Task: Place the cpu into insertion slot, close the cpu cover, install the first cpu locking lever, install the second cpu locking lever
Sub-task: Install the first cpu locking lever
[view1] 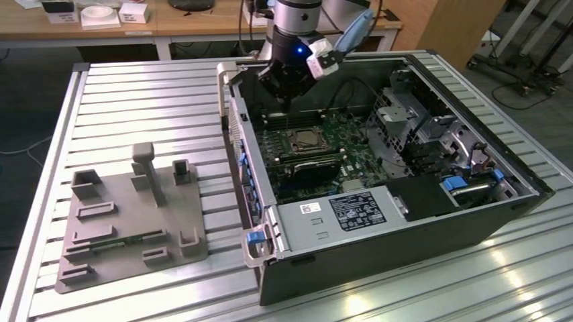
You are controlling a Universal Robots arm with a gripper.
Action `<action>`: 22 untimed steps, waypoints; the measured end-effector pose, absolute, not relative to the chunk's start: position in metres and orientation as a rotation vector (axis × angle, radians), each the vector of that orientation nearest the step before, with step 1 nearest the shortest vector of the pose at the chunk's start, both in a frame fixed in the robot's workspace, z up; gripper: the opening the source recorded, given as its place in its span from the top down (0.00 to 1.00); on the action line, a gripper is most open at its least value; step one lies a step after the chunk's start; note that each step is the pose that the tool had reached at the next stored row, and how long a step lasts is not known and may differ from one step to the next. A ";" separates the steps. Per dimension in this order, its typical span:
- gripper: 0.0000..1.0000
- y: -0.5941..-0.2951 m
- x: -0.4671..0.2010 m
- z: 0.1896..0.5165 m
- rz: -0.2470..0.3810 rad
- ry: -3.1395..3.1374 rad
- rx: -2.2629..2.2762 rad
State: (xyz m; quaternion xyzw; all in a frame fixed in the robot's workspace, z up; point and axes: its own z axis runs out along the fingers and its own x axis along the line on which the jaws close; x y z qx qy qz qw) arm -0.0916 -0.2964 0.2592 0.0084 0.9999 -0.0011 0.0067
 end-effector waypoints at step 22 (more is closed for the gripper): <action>0.90 -0.295 -0.074 0.254 -0.003 3.128 -0.002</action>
